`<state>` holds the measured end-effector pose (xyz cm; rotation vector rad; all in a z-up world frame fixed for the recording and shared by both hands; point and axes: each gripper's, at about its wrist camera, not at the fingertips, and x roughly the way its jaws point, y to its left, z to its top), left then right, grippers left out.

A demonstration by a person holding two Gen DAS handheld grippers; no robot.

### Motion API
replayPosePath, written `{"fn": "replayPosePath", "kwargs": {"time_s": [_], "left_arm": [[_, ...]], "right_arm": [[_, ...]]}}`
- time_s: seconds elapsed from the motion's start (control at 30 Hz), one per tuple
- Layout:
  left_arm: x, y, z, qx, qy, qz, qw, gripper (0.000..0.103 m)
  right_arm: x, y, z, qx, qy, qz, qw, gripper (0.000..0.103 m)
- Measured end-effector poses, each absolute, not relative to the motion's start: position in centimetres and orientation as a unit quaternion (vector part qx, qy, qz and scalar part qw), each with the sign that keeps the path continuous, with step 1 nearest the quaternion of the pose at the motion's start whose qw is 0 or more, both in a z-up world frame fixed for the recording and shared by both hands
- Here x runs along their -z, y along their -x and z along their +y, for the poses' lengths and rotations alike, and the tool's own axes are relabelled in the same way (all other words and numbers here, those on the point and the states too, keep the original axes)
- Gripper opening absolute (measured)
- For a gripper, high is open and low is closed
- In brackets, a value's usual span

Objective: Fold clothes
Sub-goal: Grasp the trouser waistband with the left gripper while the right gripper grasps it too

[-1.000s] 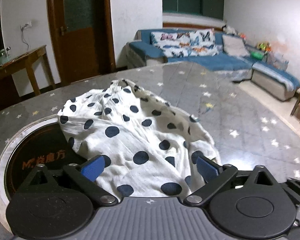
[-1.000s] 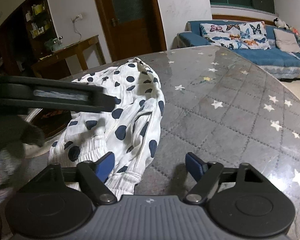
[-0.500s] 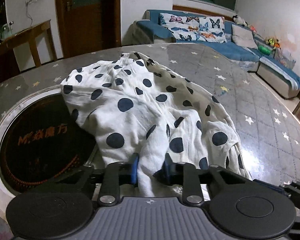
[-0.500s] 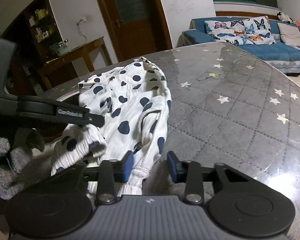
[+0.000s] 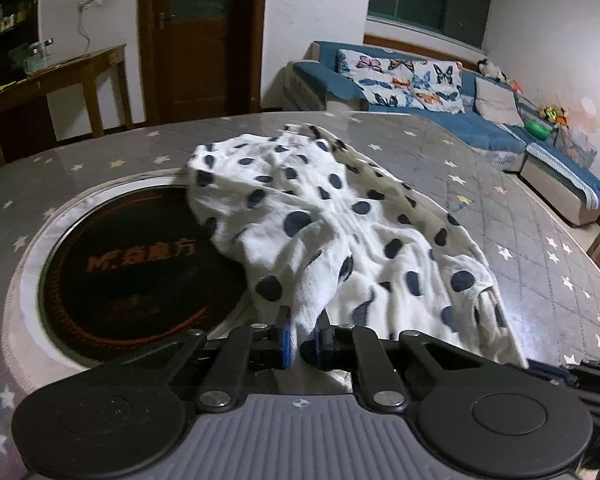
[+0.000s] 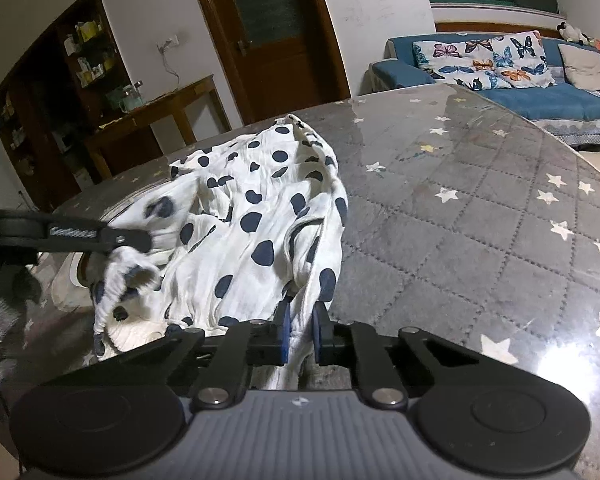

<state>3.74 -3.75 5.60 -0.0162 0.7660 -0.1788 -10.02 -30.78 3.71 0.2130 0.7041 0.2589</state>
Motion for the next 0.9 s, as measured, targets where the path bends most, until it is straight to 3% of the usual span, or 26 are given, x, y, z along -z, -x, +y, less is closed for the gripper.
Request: {"fn": "replayPosePath", "kwargs": {"time_s": [0.9], "left_arm": [[-3.5, 2.2, 3.0, 0.076, 0.042, 0.409, 0.908, 0.009]], "right_arm": [[-5.6, 13.4, -29.5, -0.162, -0.063, 0.363, 0.915, 0.009]]}}
